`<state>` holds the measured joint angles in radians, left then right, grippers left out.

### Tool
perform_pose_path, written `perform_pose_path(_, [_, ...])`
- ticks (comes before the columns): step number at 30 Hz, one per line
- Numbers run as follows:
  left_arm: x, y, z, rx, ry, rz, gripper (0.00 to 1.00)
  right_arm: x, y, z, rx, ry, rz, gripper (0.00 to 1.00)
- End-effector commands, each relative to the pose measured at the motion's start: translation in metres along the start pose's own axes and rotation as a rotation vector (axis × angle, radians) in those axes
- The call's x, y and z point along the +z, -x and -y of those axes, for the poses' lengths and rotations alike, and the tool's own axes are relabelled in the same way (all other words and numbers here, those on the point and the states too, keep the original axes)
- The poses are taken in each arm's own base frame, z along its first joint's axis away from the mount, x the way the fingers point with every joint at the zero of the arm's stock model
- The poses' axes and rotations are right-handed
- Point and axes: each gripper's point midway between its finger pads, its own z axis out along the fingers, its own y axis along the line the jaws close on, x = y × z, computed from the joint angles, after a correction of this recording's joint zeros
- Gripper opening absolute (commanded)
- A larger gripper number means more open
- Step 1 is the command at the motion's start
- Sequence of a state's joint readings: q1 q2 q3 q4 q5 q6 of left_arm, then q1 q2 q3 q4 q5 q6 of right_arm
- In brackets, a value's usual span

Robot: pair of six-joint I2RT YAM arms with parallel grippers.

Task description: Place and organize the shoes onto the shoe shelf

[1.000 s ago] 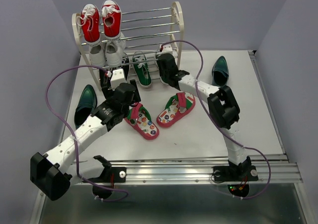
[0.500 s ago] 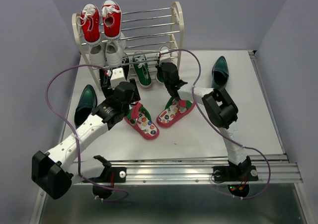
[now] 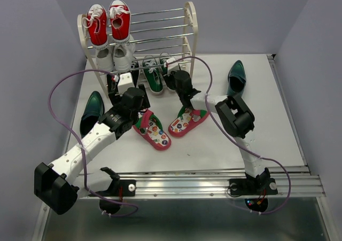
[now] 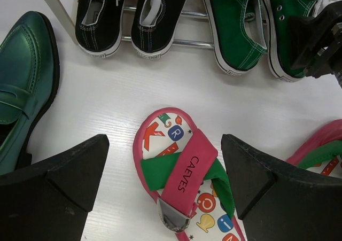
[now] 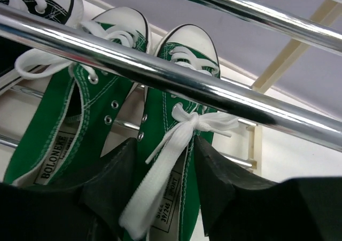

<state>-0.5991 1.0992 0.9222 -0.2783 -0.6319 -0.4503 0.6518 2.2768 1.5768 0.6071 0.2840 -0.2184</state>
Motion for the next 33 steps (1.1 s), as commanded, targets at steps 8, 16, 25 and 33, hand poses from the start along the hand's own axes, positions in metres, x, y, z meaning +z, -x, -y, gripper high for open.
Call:
perform_pose_path(8, [-0.008,0.015,0.001,-0.041,-0.025,0.022,0.99,-0.020,0.085,0.006,0.158,0.033,0.063,0.91])
perform_pose_path(16, [-0.025,0.006,0.002,-0.123,-0.087,-0.029,0.99,-0.084,0.106,-0.004,0.367,0.172,-0.016,1.00])
perform_pose_path(25, [-0.036,-0.059,-0.013,-0.252,-0.002,-0.259,0.99,-0.172,0.065,0.013,0.564,0.071,-0.276,1.00])
perform_pose_path(33, [-0.054,-0.146,0.012,-0.433,-0.146,-0.491,0.99,-0.243,0.009,0.041,0.584,-0.080,-0.429,1.00])
